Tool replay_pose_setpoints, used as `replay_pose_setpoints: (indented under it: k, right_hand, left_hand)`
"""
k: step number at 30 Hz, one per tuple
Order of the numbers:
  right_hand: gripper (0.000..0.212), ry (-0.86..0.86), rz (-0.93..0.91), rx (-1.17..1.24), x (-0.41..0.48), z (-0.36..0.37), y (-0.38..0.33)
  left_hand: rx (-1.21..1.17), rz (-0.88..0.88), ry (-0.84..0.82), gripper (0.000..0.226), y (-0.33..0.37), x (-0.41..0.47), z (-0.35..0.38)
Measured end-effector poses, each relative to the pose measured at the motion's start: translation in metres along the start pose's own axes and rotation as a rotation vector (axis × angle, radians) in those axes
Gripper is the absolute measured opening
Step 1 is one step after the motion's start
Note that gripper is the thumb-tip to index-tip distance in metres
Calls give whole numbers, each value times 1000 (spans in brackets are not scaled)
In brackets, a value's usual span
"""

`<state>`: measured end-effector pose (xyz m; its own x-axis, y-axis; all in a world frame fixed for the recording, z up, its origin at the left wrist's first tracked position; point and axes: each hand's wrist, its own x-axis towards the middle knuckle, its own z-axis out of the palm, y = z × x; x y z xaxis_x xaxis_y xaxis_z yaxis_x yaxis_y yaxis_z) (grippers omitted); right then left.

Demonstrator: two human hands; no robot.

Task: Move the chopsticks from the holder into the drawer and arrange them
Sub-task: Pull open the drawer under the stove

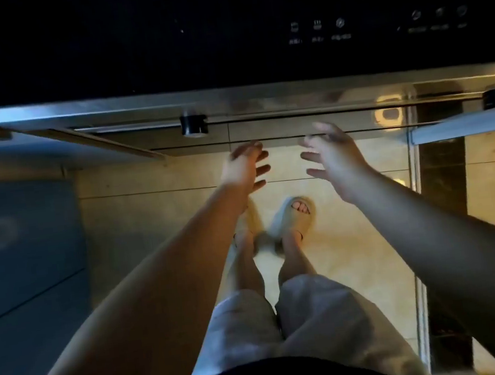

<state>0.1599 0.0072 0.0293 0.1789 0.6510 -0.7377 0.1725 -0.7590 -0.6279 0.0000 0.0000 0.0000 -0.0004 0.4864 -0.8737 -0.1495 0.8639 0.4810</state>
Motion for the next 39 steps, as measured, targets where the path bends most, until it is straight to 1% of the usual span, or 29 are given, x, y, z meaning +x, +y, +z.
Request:
replay_pose_setpoints:
  k: [2,4,6,7,9,10,12,13,15,18,21,26,33,39]
  right_hand:
    - [42,-55,102,229,15,1,-2]
    - [43,-108,165,407,27,-1,-6]
    - [43,-148,179,551,36,-2,-7]
    - [39,-159,172,612,40,-4,-9]
    - [25,-173,161,748,44,-8,-12]
    - [23,-174,179,829,48,-10,-12]
    - [26,-178,203,979,51,-13,-11]
    - [28,-187,204,1014,52,-15,-10]
    - [29,-214,205,1020,54,-18,-7]
    - [27,-217,206,967,53,-17,-9]
    - [26,-204,211,930,49,-16,-15]
    - [29,-230,212,855,45,-22,-21]
    - [29,-233,249,846,41,-25,-25]
    - [28,-182,268,834,35,-25,-25]
  left_hand:
    - [-117,16,-19,16,6,11,6]
    - [-247,30,-18,20,11,18,7]
    - [-340,58,-33,21,14,24,10]
    - [-379,66,-39,20,17,25,10]
    - [-474,70,-34,20,22,26,11]
    - [-519,67,-26,22,25,26,12]
    - [-565,51,-20,27,28,25,13]
    - [-570,41,-24,28,29,23,14]
    - [-565,21,-32,30,30,22,15]
    - [-534,15,-15,34,31,19,17]
    - [-480,14,10,31,31,19,15]
    - [-408,-24,-2,30,38,14,12]
    - [-372,-67,-3,32,44,7,11]
    - [-372,-70,7,27,43,1,14]
